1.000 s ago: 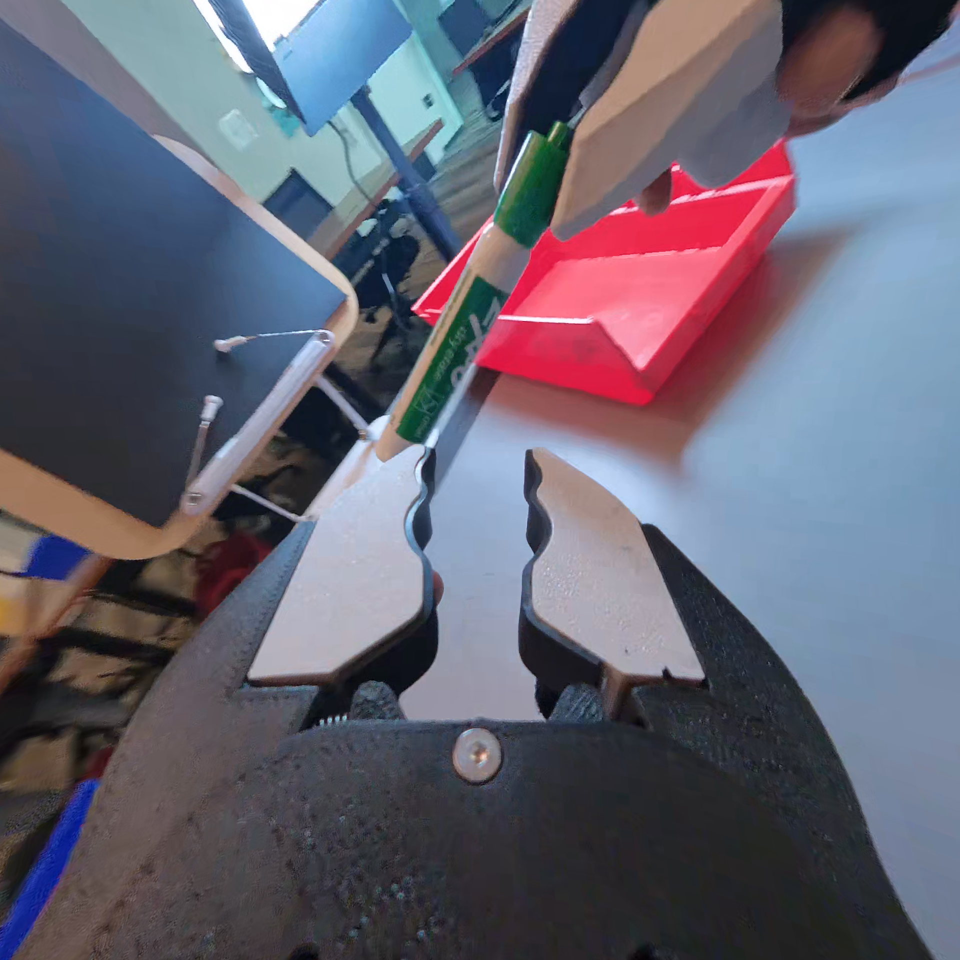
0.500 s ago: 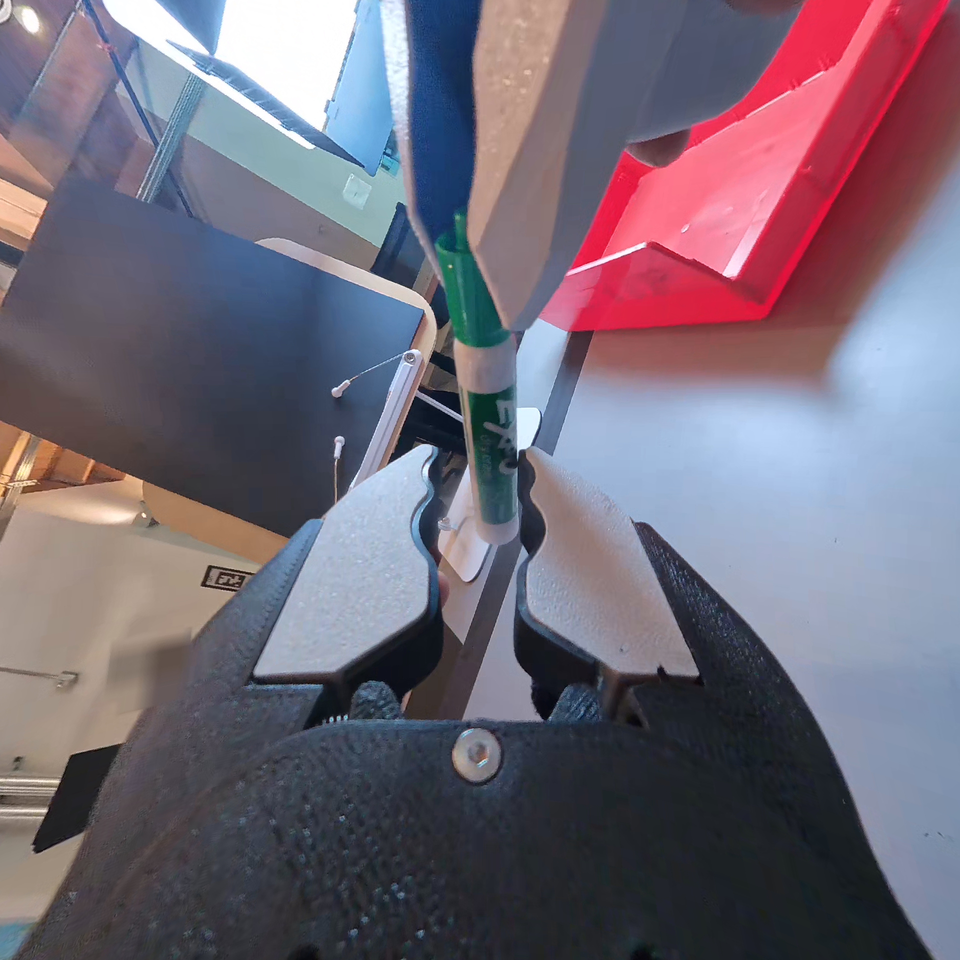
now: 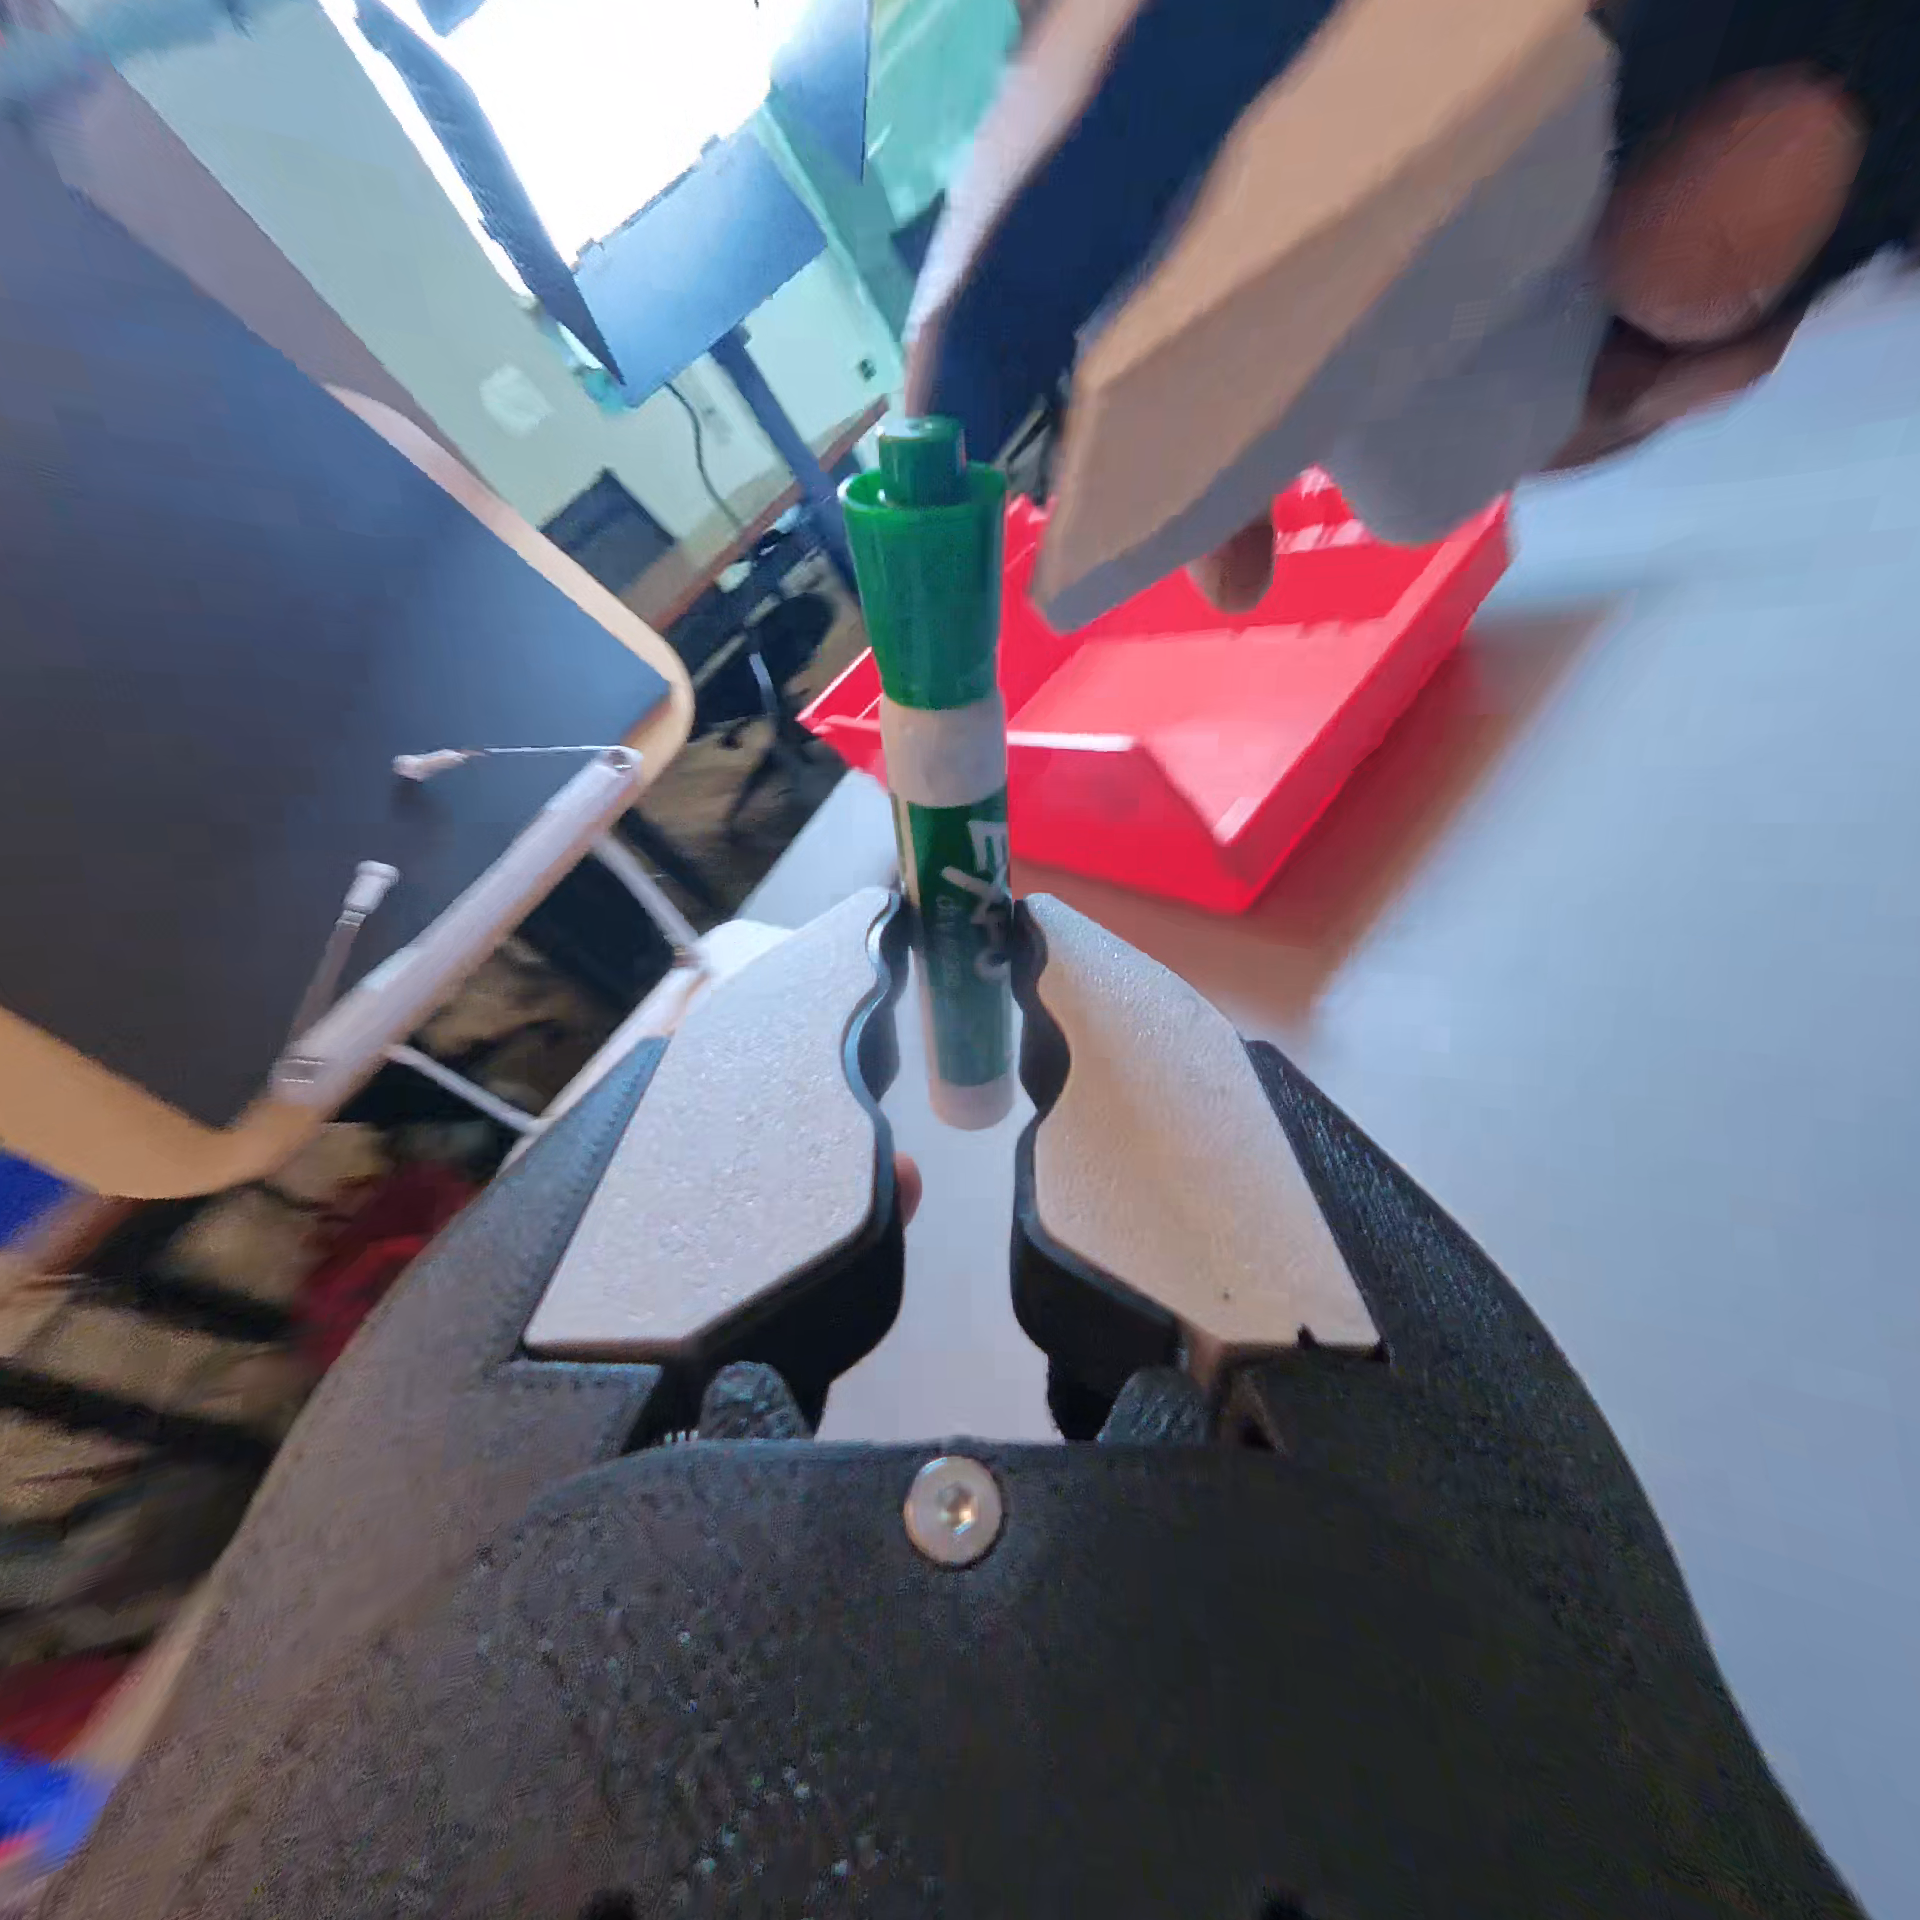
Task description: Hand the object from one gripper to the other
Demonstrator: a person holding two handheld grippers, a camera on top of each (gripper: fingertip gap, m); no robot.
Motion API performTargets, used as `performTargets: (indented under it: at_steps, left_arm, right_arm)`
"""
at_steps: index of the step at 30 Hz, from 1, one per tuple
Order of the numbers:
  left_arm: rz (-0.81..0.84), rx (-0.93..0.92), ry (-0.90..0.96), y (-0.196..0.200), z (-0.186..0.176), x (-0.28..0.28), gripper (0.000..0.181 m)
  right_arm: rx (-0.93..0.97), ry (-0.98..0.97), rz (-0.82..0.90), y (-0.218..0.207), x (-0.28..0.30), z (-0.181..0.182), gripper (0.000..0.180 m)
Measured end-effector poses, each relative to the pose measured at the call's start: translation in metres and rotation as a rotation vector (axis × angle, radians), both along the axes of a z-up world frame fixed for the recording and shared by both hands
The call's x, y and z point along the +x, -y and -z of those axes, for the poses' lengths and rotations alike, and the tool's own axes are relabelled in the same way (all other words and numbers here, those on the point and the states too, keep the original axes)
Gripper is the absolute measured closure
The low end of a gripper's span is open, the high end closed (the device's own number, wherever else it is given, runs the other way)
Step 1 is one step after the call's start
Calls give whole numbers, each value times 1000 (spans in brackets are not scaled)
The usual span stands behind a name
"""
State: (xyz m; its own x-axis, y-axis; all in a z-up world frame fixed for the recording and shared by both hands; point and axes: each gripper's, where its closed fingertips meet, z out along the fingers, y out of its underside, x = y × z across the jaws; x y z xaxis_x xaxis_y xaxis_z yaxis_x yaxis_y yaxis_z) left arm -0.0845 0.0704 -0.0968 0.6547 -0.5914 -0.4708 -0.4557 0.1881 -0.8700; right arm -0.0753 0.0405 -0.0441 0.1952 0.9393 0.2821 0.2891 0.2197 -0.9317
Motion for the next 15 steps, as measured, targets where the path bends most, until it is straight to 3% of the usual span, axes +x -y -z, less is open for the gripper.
performTargets:
  at_steps: [7,15]
  left_arm:
    - [316,-517,522,24,-16,18,162]
    - [545,-962,784,43,-15,27,162]
  right_arm:
    - [28,-105,-159,-1,10,-3,142]
    - [106,11,-265,11,11,23,138]
